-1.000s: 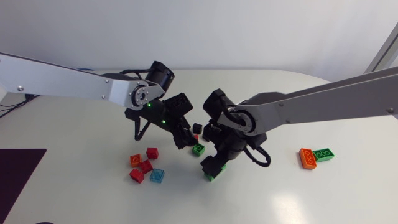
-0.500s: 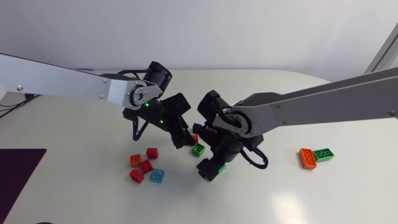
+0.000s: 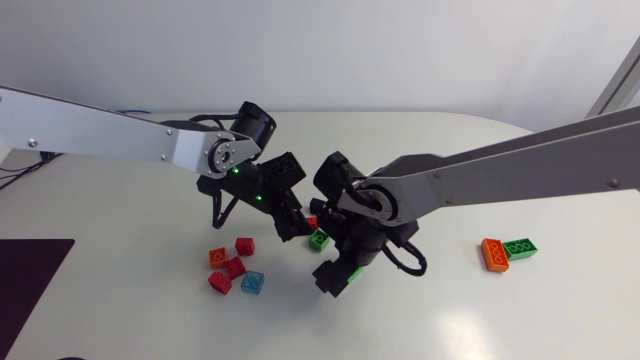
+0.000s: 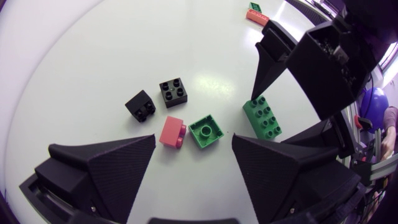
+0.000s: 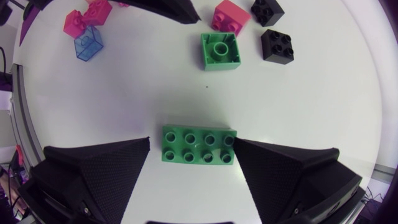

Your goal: Sort duplo bricks by size, large to the right and small to the left

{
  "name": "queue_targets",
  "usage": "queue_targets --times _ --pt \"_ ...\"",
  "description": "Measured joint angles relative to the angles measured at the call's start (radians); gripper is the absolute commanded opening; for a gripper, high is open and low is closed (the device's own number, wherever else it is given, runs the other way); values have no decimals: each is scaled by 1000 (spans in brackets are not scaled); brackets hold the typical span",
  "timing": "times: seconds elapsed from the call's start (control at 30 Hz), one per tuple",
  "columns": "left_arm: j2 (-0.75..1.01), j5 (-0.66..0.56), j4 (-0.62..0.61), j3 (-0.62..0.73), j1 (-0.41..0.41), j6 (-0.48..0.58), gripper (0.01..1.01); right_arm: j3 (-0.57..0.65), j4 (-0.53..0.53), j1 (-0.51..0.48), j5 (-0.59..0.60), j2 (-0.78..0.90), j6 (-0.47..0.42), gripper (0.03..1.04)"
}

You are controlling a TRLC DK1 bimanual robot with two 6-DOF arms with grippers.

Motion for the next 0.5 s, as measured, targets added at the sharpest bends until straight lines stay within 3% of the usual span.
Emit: queue_targets --times 0.27,0.33,0.37,0.5 --pt "0 0 0 0 0 0 852 -7 0 -2 -2 19 4 961" --pt "0 0 0 0 0 0 852 -7 0 -2 -1 24 8 911" --pt "0 0 0 0 0 0 852 -7 0 -2 -1 25 9 828" --pt "0 0 0 0 0 0 852 -10 3 -2 -3 25 16 220"
